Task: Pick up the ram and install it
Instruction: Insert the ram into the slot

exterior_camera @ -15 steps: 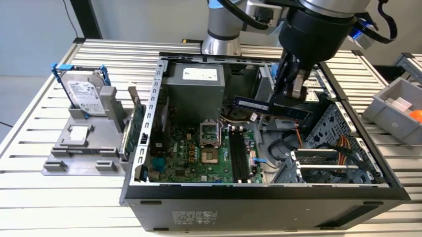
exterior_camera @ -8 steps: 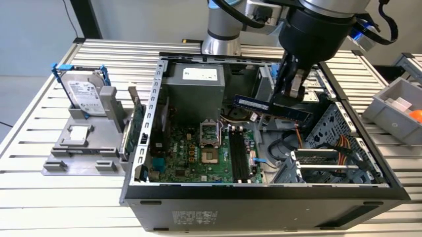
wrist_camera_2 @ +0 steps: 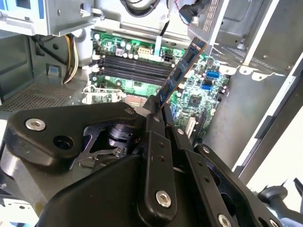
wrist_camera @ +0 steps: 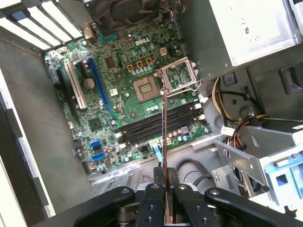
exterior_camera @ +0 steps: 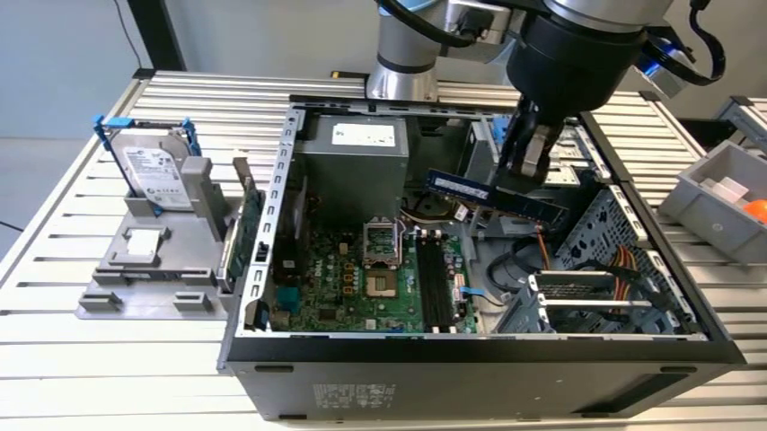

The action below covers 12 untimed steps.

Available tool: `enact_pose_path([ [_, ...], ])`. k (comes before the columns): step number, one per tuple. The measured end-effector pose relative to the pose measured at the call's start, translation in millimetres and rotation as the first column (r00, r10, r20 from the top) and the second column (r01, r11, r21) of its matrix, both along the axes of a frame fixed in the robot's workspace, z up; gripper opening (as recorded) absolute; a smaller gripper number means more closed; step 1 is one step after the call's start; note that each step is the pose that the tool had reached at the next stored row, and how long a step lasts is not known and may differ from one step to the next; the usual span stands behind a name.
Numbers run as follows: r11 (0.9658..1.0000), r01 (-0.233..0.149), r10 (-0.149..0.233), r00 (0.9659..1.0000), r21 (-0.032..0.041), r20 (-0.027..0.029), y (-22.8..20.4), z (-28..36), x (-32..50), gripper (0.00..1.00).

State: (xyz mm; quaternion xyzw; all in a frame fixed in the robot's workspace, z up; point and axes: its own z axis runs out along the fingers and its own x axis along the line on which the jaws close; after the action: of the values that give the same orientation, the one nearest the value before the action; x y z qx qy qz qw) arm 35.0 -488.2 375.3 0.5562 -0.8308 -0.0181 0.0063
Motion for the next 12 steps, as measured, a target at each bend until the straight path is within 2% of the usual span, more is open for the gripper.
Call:
enact_pose_path([
  [6,0.9986,0.054,-0.054,0.9986,0.0,0.0,0.0,-0.1,0.0,0.0],
  [12,0.9943,0.107,-0.107,0.9943,0.0,0.0,0.0,-0.2,0.0,0.0],
])
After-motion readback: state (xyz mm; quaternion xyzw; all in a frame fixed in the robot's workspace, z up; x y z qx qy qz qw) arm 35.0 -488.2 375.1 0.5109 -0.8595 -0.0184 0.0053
